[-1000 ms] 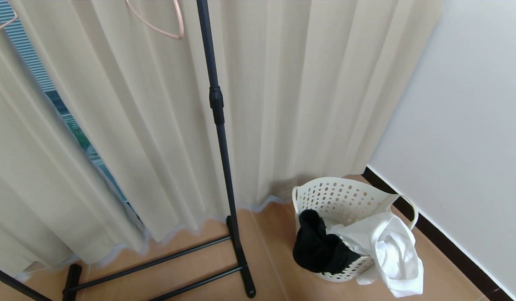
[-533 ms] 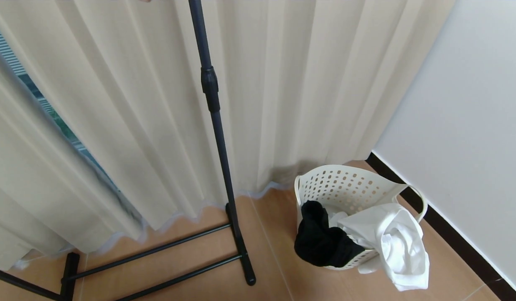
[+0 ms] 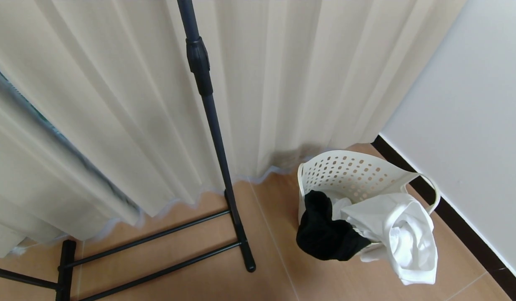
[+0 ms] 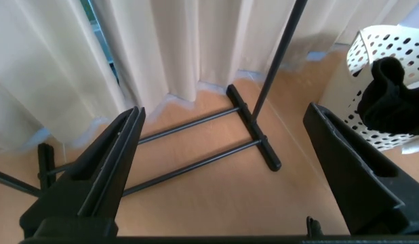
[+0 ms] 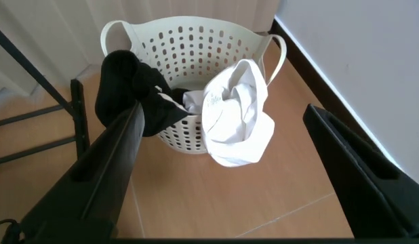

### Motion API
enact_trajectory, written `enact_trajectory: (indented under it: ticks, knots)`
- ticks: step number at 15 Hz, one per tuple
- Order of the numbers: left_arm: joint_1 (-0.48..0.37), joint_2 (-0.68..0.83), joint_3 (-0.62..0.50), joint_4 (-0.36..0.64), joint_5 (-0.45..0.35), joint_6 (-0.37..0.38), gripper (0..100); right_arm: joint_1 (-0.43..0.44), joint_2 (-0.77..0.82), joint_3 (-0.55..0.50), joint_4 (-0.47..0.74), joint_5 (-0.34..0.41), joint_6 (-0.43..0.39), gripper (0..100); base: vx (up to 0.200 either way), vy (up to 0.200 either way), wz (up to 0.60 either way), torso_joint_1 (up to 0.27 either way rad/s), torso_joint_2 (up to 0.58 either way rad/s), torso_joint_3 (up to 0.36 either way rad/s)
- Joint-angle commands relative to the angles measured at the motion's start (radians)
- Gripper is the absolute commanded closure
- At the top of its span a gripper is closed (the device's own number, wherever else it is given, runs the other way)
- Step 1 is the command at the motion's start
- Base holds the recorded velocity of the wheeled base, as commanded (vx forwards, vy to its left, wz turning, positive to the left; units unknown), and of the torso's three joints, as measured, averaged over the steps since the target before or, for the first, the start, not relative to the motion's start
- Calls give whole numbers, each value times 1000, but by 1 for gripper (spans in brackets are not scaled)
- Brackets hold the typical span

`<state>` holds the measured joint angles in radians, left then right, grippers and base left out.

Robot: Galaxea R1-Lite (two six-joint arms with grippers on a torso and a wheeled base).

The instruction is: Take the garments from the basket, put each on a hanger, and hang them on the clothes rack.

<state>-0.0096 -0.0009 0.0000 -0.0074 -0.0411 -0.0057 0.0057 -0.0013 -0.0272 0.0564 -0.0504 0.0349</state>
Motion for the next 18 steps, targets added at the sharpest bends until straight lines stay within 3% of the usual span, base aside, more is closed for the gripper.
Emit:
enact_trajectory:
  ticks: [1, 15, 18]
  knots:
    - [0, 1, 0, 0, 0, 0, 0, 0, 1, 0, 0, 0, 0, 0, 0, 0, 0, -2, 2, -198]
    - [-1, 1, 0, -3, 3, -5, 0, 3, 12, -3, 11, 11, -26, 0, 0, 0, 0, 1, 4, -192]
    - [0, 1, 0, -3, 3, -2, 0, 8, 208, -10, -1, 23, -35, 0, 0, 0, 0, -1, 1, -25]
